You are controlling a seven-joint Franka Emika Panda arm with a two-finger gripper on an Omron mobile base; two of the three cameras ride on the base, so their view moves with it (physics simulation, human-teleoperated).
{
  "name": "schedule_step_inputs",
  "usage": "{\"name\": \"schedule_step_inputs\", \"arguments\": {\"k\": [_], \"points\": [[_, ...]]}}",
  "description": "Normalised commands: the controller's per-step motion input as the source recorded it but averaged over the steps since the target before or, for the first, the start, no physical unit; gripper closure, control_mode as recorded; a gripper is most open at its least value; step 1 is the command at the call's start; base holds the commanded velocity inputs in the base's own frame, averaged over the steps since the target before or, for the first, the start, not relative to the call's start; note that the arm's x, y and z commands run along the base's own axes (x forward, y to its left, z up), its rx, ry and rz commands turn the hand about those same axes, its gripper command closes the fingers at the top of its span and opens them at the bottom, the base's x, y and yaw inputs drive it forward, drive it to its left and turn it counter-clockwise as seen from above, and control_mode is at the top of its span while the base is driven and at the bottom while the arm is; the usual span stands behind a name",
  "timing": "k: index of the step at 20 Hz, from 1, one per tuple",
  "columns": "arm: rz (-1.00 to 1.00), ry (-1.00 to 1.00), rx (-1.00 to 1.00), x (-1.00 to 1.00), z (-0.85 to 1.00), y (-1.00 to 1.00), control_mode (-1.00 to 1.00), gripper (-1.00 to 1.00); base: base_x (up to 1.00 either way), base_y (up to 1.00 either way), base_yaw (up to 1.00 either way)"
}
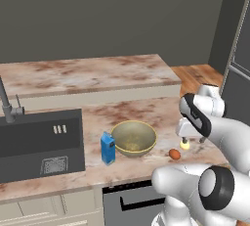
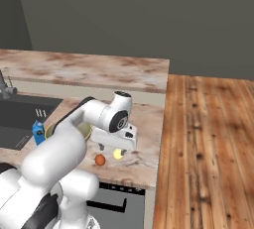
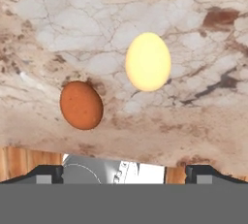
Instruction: Gather the eggs and milk located in the vicinity of the sink area and place them right next to the bowl.
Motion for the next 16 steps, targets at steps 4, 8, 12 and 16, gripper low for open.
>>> {"name": "schedule_step_inputs", "arguments": {"k": [4,8,12,16], "points": [[0.00,-0.01,0.00,0.07,-0.05,-0.01,-1.00,-1.00,0.00,0.00,0.00],[0.00,-0.05,0.00,0.12,-0.10,0.00,-1.00,-1.00,0.00,0.00,0.00],[0.00,-0.05,0.00,0.12,-0.16,0.00,-1.00,-1.00,0.00,0.00,0.00],[0.00,-0.06,0.00,0.14,-0.20,0.00,-1.00,-1.00,0.00,0.00,0.00]]}}
